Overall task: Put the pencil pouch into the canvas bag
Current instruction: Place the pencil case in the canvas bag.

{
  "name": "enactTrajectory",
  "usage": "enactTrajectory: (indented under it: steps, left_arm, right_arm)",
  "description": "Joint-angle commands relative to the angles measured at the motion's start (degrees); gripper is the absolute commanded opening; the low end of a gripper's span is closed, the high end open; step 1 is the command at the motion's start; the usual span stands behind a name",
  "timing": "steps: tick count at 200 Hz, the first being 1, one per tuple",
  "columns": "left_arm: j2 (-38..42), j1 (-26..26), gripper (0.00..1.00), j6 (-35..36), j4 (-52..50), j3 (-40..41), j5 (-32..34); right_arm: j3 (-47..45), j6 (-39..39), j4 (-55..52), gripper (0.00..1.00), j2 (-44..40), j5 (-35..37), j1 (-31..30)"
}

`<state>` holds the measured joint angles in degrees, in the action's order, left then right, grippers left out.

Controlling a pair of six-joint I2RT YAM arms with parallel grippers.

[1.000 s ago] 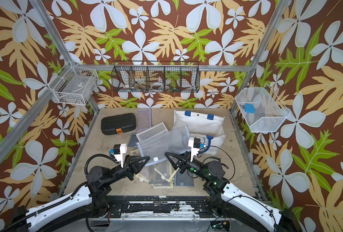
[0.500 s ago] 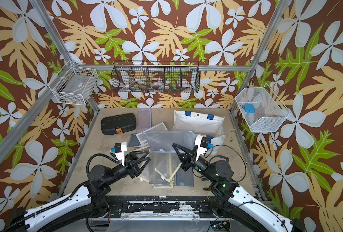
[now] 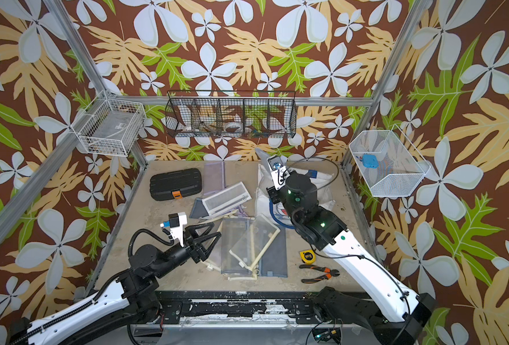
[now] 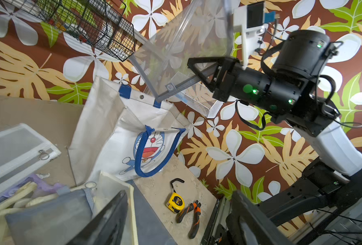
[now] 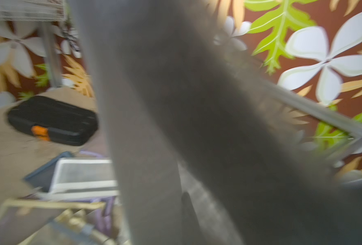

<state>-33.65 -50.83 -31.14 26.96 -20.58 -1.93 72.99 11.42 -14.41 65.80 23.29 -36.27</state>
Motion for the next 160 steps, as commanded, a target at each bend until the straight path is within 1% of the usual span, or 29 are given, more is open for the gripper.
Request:
enactTrajectory:
  steps: [1, 13, 27, 55, 79, 110, 132, 139, 149, 160]
  left_arm:
    - [1.8, 0.0, 0.78, 3.7, -3.8, -1.2, 1.4]
    - [2.6, 0.1, 0.78, 5.2, -5.5, -1.8, 1.8]
    - [2.9, 0.0, 0.78, 6.4, -6.4, -2.3, 1.9]
    - [1.8, 0.1, 0.79, 7.3, -6.0, -3.5, 0.2]
    - [0.5, 0.1, 0.79, 7.0, -4.6, -3.8, -1.5]
    - [-1.2, 0.1, 0.79, 6.8, -3.3, -3.4, -1.9]
    - [-1.6, 0.0, 0.79, 6.6, -2.8, -3.2, -1.8]
    - [-1.8, 0.1, 0.79, 6.6, -2.6, -3.2, -1.8]
    - [-1.9, 0.0, 0.79, 6.6, -2.6, -3.3, -1.6]
    - [-2.2, 0.1, 0.79, 6.7, -3.1, -3.7, -1.4]
  right_arm:
    - [3.7, 8.6, -6.7, 0.0, 3.5, 5.7, 2.2]
    - [4.5, 11.6, -8.1, 0.0, 5.6, 9.1, 2.6]
    - [4.9, 14.4, -10.4, 0.0, 7.9, 11.0, 3.4]
    - [3.3, 17.6, -14.8, 0.0, 11.0, 11.9, 6.2]
    - [2.1, 18.5, -17.2, 0.0, 11.0, 11.9, 8.7]
    - [-0.4, 19.9, -18.6, 0.0, 10.8, 11.5, 11.3]
    - [-2.6, 20.7, -16.7, 0.0, 10.7, 11.6, 12.0]
    - [-2.6, 20.7, -16.6, 0.02, 11.0, 11.2, 12.2]
    - [-2.3, 20.6, -16.6, 0.09, 12.1, 10.6, 12.3]
    - [-1.8, 20.4, -16.7, 0.21, 13.3, 10.6, 12.3]
